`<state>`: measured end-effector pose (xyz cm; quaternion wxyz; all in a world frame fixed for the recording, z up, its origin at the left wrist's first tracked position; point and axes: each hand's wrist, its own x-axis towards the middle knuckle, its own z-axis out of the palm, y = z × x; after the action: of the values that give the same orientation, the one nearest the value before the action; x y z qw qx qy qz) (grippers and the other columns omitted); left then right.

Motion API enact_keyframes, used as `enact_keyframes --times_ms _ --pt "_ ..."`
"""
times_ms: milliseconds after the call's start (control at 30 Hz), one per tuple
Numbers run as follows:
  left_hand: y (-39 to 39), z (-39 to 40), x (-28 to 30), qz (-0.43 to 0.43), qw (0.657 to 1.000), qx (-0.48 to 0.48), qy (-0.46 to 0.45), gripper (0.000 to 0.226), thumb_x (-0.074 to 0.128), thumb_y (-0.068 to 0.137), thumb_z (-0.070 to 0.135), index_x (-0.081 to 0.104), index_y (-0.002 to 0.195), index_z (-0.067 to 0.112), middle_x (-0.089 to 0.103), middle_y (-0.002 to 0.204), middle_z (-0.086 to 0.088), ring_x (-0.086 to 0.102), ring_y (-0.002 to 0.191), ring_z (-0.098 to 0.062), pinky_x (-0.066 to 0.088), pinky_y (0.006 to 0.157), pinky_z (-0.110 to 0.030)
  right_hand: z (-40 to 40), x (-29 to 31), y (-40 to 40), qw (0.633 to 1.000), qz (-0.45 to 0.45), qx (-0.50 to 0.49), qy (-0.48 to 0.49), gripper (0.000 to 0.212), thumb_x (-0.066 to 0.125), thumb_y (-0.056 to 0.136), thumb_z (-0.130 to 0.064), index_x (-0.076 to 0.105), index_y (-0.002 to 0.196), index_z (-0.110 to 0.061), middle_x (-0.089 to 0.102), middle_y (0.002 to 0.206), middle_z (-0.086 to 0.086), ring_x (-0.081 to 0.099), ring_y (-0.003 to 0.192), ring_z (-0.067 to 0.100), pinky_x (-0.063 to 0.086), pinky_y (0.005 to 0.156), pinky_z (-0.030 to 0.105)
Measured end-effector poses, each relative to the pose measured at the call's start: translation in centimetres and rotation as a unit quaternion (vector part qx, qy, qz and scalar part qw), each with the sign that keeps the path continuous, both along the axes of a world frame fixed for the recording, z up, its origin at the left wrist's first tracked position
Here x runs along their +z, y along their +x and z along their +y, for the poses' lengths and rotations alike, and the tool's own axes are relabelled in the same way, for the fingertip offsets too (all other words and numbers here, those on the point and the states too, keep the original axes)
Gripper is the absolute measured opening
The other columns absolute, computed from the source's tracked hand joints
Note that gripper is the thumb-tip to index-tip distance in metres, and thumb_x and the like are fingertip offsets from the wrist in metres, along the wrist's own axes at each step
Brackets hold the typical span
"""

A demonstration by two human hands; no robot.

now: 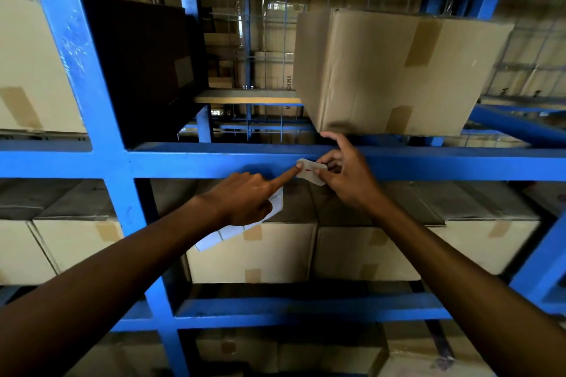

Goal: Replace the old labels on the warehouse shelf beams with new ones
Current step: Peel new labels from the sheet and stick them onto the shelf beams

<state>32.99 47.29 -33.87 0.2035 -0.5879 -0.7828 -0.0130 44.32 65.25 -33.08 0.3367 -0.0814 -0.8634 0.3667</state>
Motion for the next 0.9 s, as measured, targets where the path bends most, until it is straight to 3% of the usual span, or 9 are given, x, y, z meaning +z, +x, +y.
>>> enact_keyframes --times_ms 333,467,567,667,733,833,900 --pt "0.2 0.6 0.4 0.050 0.997 0.054 -0.036 0.090 0.047 0.092 0.023 -0.033 0.131 0.035 0.031 0.056 0.003 0.030 0.048 -0.013 0.032 0.057 -0.031 0.2 -0.4 -0.7 1.000 0.009 -0.024 0.017 0.070 0.067 0.078 -0.002 0.035 0.135 -0.024 0.059 0.076 -0.015 0.056 0.074 -0.020 0.041 0.059 -0.004" --pt "0.0 0.7 -0.1 0.088 0.994 0.062 -0.035 0.092 0.048 0.092 0.023 -0.035 0.131 0.033 0.050 0.068 -0.005 0.036 0.053 -0.016 0.034 0.057 -0.032 0.1 -0.4 -0.5 0.998 0.028 -0.051 0.009 0.068 0.069 0.077 -0.005 0.036 0.135 -0.021 0.058 0.073 -0.017 0.055 0.073 -0.022 0.040 0.059 -0.005" --pt "-0.3 0.9 -0.5 0.089 0.994 0.060 -0.030 0.095 0.049 0.091 0.024 -0.038 0.129 0.034 0.063 0.077 -0.008 0.040 0.056 -0.017 0.036 0.057 -0.032 -0.2 -0.1 -0.4 0.996 0.032 -0.077 0.012 0.065 0.071 0.076 -0.007 0.040 0.132 -0.019 0.058 0.069 -0.017 0.059 0.067 -0.011 0.046 0.057 0.003" --pt "-0.5 0.9 -0.6 0.093 0.993 0.063 -0.029 0.098 0.050 0.091 0.024 -0.040 0.127 0.035 0.048 0.061 -0.003 0.037 0.052 -0.016 0.036 0.055 -0.031 -0.4 0.4 -0.3 0.996 0.018 -0.091 0.010 0.054 0.072 0.075 -0.008 0.048 0.122 -0.016 0.059 0.067 -0.015 0.059 0.069 -0.002 0.052 0.068 0.019" --pt "-0.7 0.9 -0.6 0.100 0.992 0.065 -0.027 0.099 0.051 0.090 0.023 -0.039 0.128 0.035 0.049 0.061 -0.003 0.038 0.052 -0.016 0.035 0.053 -0.031 -0.5 0.6 -0.3 0.996 0.003 -0.092 -0.004 0.046 0.072 0.076 -0.008 0.050 0.115 -0.016 0.062 0.070 -0.009 0.063 0.079 0.009 0.054 0.075 0.028" --pt "-0.8 0.9 -0.7 0.099 0.993 0.064 -0.027 0.099 0.051 0.090 0.023 -0.039 0.129 0.035 0.062 0.072 -0.007 0.038 0.052 -0.017 0.037 0.054 -0.031 -0.3 1.0 -0.3 0.993 -0.022 -0.110 0.021 0.033 0.072 0.076 -0.009 0.055 0.104 -0.017 0.068 0.081 0.003 0.061 0.091 0.016 0.053 0.075 0.028" --pt "-0.7 0.9 -0.7 0.097 0.993 0.067 -0.027 0.099 0.051 0.090 0.022 -0.038 0.129 0.034 0.058 0.070 -0.006 0.037 0.050 -0.016 0.040 0.054 -0.032 0.2 1.4 0.2 0.991 -0.028 -0.118 0.063 0.017 0.072 0.076 -0.008 0.063 0.089 -0.014 0.069 0.081 0.004 0.060 0.076 0.007 0.051 0.066 0.020"
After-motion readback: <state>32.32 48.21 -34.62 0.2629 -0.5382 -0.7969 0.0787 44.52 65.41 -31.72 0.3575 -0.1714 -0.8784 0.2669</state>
